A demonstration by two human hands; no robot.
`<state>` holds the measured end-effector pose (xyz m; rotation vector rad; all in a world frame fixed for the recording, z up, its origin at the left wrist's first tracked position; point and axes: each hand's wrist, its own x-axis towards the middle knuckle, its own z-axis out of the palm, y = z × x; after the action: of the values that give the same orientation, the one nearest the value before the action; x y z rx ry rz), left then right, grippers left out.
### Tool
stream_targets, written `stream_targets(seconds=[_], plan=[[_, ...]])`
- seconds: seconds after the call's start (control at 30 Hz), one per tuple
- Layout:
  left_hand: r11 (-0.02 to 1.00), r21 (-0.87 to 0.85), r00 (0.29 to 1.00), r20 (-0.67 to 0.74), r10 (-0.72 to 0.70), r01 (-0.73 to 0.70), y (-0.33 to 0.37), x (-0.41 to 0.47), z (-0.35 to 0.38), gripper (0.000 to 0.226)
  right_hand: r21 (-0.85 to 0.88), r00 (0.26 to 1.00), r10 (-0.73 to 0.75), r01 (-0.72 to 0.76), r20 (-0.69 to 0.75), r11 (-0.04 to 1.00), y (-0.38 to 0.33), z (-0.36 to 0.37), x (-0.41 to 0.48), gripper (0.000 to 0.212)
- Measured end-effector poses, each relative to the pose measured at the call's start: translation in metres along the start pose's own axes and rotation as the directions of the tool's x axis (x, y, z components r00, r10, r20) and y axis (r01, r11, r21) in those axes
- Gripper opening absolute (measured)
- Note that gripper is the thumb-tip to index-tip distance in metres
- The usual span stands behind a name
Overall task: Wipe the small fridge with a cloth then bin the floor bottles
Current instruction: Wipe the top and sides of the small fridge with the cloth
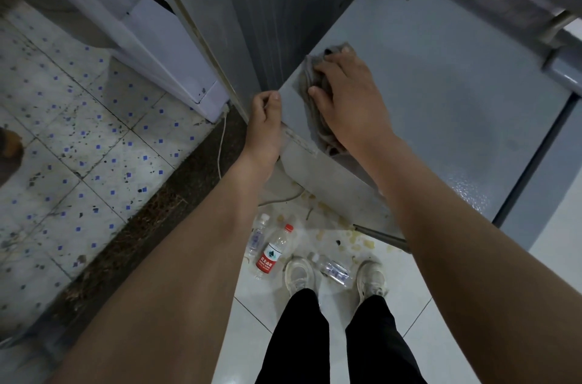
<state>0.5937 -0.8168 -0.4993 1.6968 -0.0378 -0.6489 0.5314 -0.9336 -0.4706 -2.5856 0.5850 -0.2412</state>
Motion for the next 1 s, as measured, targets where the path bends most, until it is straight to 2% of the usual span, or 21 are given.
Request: stream_targets(seconds=[0.2,0.3,0.43,0.5,0.6,0.67,0.73,0.8,1.0], plan=[[0.99,0.106,0.996,0.008,0.092,-0.092,-0.002,0.004,-0.003,0.01,-0.047,1.0,0.011,-0.011,0.002,0.999,0.016,-0.011,-0.039,0.045],[0.966,0.218,0.989,-0.005,0.147,-0.142,0.005,0.003,-0.001,0.02,-0.082,1.0,-0.004,0.006,0.029,0.997,0.023,-0.012,-0.045,0.049],[0.775,0.58,0.942,-0.041,0.334,-0.25,0.017,0.004,0.004,0.034,-0.079,1.0,-0.024,0.025,0.014,0.997,0.025,-0.01,-0.032,0.046],[0.659,0.694,0.917,0.005,0.399,-0.29,0.027,0.008,0.013,0.041,-0.087,0.999,-0.031,0.031,0.006,0.996,0.028,-0.009,-0.022,0.044],[0.484,0.811,0.921,0.162,0.354,-0.329,0.035,0.016,0.034,0.043,-0.071,0.999,-0.028,0.025,-0.032,0.997,0.032,-0.009,0.002,0.042],[0.414,0.859,0.929,0.166,0.332,-0.302,0.031,0.017,0.041,0.045,-0.057,0.999,-0.011,0.008,-0.045,0.998,0.036,-0.01,0.023,0.041],[0.345,0.89,0.915,0.164,0.369,-0.298,0.023,0.016,0.042,0.046,-0.063,0.999,-0.01,0.007,-0.053,0.998,0.041,-0.01,0.041,0.042],[0.308,0.898,0.897,0.173,0.408,-0.313,0.019,0.014,0.042,0.047,-0.071,0.998,-0.015,0.01,-0.057,0.997,0.044,-0.011,0.055,0.042],[0.324,0.895,0.899,0.161,0.406,-0.307,0.02,0.013,0.044,0.045,-0.056,0.999,-0.042,0.041,-0.021,0.998,0.042,-0.014,0.045,0.041]])
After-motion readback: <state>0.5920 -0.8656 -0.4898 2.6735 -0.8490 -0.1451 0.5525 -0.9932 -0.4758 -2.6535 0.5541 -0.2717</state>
